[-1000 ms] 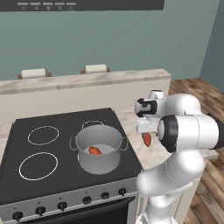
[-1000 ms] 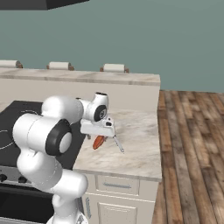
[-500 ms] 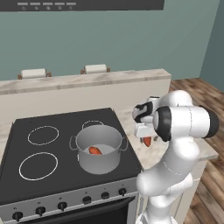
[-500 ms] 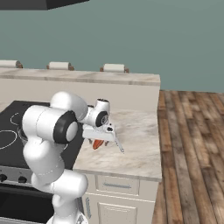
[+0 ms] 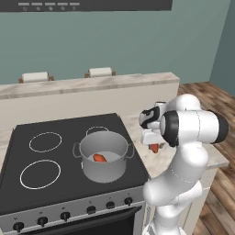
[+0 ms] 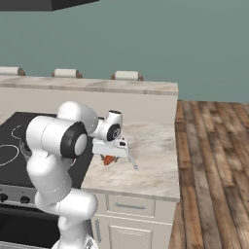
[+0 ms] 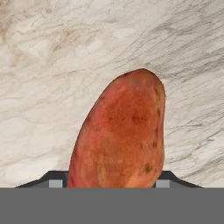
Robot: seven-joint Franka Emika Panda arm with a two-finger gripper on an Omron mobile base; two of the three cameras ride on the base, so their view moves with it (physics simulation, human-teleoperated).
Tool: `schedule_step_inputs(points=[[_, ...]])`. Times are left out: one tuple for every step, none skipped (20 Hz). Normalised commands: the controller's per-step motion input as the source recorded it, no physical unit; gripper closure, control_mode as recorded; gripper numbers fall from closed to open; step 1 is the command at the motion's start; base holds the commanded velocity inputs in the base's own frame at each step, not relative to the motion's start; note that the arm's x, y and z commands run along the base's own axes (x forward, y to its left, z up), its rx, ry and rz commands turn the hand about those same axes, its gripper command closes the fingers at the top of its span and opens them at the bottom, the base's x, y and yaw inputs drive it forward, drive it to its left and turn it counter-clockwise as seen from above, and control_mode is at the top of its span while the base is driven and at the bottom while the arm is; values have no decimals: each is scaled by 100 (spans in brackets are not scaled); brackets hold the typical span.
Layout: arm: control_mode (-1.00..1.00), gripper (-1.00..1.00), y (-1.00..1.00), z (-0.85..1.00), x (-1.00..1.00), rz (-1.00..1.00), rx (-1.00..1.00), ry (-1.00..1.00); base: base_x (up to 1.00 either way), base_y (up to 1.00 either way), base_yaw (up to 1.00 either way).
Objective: Put the sweet potato and sweet potato in the pot. Retrieve the spatula and lightly stir the vegetables in the pot.
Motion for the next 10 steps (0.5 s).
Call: schedule_step_inputs(points=[[-100,100,0,0,0,0,0,0,0,0,0],[-100,100,0,18,-4,0,0,0,0,0,0],[-100,100,0,44,-24,0,0,0,0,0,0],[-100,100,0,69,-40,3,1,0,0,0,0],[-100,100,0,85,-71,5,2,-3,0,0,0],[-100,100,0,96,-92,3,2,-13,0,0,0],[-100,100,0,100,-100,1,3,-19,0,0,0],[-100,100,0,100,-100,0,3,-24,0,0,0],[-100,100,0,100,-100,0,1,-25,0,0,0],[-100,100,9,100,-100,0,0,-27,0,0,0]])
